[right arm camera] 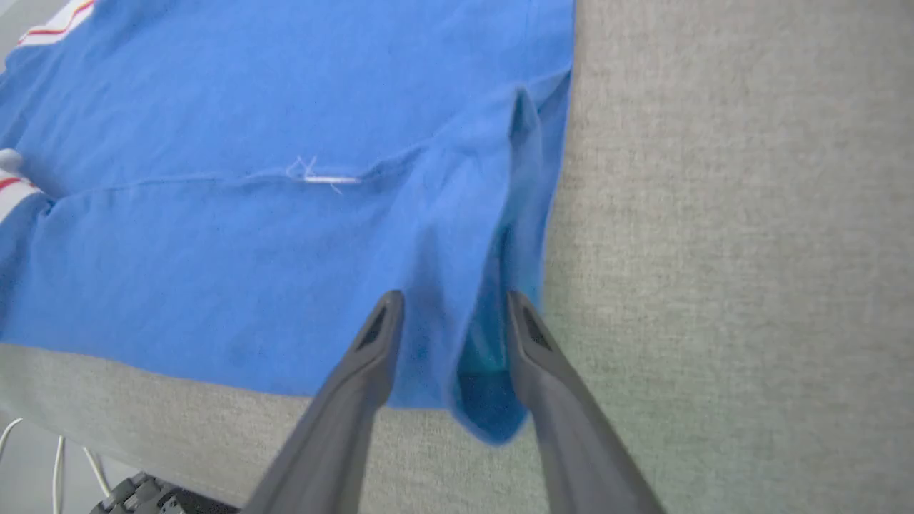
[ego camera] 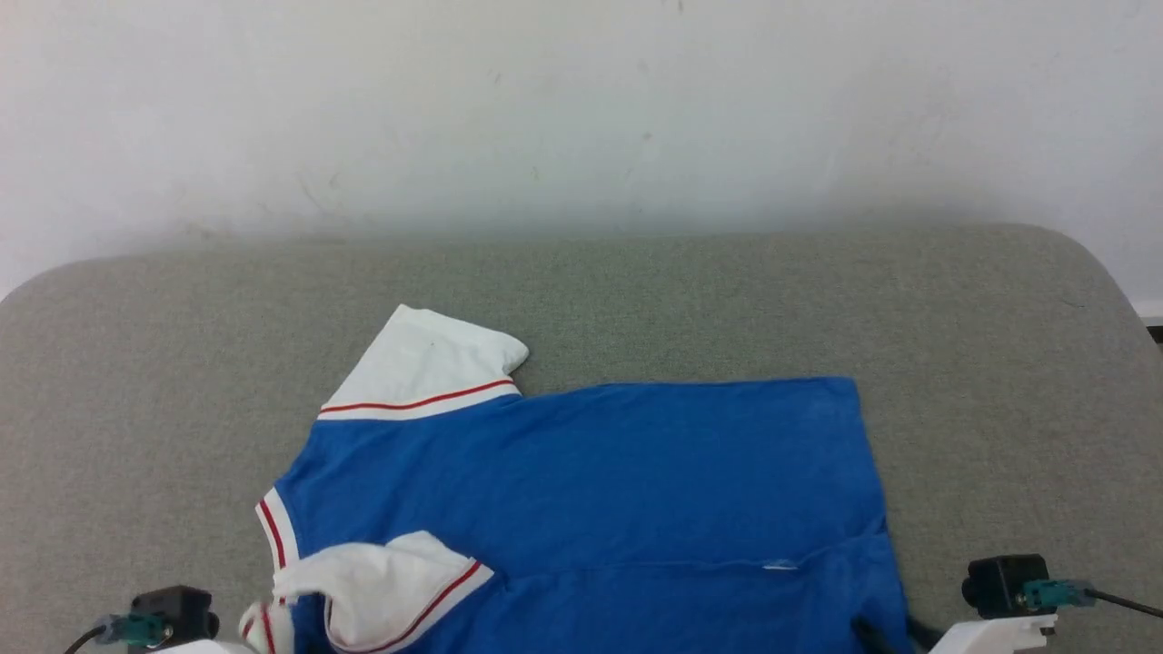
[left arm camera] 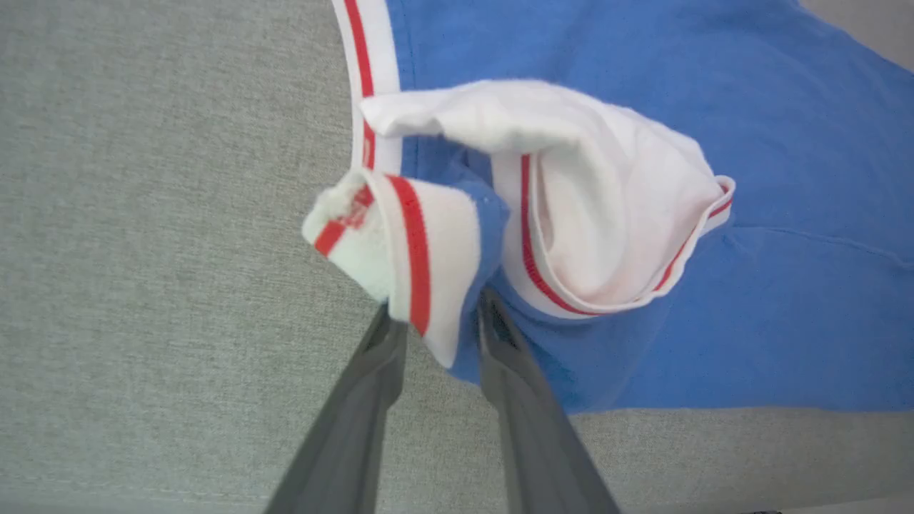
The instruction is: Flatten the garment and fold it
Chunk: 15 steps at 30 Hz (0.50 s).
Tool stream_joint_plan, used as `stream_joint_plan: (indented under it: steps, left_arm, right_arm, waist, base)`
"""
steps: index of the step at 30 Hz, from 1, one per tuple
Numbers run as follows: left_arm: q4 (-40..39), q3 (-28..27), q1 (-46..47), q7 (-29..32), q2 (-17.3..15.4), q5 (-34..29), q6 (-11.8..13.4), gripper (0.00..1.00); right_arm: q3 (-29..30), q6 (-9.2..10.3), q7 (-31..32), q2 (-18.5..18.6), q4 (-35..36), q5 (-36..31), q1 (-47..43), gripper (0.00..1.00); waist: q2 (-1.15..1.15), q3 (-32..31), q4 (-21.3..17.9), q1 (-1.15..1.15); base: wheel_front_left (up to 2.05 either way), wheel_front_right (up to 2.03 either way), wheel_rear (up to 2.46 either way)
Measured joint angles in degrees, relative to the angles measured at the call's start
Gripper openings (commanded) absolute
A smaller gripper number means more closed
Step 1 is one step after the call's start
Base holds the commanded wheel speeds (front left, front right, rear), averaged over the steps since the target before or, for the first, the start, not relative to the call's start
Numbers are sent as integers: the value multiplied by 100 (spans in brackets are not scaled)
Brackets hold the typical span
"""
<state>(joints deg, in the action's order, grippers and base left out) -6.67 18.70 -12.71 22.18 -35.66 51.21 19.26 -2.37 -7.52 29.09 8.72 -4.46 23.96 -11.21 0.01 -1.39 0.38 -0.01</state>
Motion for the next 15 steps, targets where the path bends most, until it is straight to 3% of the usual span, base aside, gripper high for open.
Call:
stream_joint_plan:
  steps: [8,15]
  left_arm:
    - [349,-416,826,-889,122,-220,-25,100]
    - [990,-587,2273,-1220,235,-289,-408,100]
  right_arm:
    - [291,0,-1538,-339,554,-648,209,100]
    - [277,0,-2229,-485,1105,-1079,818,100]
  waist:
    - [0,132,-95,1]
    - [0,484,-258,2]
  base:
    - [0,0,0]
    - [0,0,0]
